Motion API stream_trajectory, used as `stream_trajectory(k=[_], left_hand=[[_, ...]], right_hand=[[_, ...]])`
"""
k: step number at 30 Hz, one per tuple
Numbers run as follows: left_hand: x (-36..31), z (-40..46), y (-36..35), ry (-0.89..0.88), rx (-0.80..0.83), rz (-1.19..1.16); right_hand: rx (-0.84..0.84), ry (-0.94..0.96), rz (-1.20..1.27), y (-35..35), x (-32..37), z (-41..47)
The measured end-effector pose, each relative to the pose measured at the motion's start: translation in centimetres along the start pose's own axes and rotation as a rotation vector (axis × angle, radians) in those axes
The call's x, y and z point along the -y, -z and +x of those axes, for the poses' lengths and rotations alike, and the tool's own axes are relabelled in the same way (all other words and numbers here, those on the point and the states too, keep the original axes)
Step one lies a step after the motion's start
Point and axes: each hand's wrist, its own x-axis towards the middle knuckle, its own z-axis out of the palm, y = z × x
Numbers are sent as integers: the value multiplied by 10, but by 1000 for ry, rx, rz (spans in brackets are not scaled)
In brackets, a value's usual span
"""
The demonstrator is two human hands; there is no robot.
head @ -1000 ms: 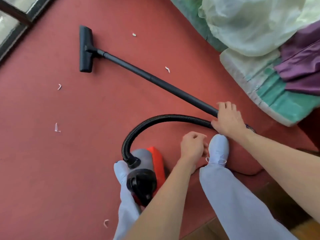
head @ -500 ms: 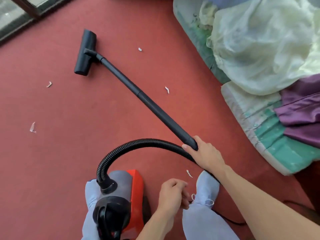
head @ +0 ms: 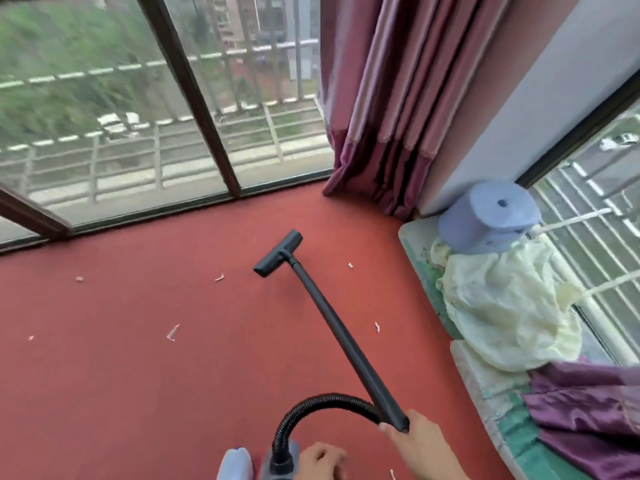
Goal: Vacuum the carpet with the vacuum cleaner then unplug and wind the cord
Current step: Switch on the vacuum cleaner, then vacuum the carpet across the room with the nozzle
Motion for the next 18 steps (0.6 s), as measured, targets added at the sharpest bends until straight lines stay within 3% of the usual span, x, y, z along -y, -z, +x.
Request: stream_trajectory(k=[3, 9, 13, 18], left_hand=[[-22, -31, 59, 22, 23, -67], [-98, -102, 149, -12, 109, -7], [-137, -141, 214, -110, 99, -1], [-139, -182, 285, -189, 75, 26]], right_hand=[[25, 21, 37, -10, 48, -67], [99, 13, 410, -56, 155, -189], [248, -12, 671, -70, 226, -235], [447, -9, 902, -72, 273, -289]])
